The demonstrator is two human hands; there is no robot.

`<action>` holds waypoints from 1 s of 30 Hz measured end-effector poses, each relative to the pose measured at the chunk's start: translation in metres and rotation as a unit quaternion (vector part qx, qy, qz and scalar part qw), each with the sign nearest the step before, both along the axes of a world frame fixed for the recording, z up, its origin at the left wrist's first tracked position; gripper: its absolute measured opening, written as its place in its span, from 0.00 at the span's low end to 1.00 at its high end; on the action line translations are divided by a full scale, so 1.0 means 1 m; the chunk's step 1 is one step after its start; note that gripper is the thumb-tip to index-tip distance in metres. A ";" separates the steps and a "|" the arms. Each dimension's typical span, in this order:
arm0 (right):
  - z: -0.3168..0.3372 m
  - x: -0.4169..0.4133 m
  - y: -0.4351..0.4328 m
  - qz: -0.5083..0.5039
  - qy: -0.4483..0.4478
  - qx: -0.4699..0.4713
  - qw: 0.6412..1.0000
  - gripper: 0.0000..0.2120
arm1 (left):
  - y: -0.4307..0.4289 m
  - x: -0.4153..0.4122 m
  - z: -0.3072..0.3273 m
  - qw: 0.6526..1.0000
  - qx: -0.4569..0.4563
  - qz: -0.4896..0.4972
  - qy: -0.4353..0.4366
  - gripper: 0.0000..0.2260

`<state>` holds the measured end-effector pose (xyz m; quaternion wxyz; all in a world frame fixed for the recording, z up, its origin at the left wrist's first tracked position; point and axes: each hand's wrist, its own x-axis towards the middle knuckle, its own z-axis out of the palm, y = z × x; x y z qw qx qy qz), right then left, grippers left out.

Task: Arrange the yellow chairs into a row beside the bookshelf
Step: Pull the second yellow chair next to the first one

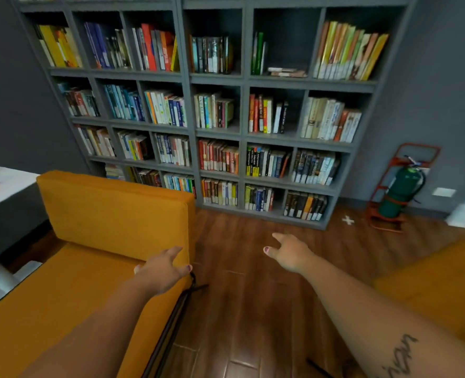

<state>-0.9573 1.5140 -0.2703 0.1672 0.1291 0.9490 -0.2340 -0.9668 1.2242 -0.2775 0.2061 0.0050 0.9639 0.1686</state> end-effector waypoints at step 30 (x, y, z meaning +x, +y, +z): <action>0.033 0.421 0.156 -0.267 0.051 -0.017 0.962 0.30 | 0.205 0.267 0.022 0.959 0.090 -0.256 0.078 0.31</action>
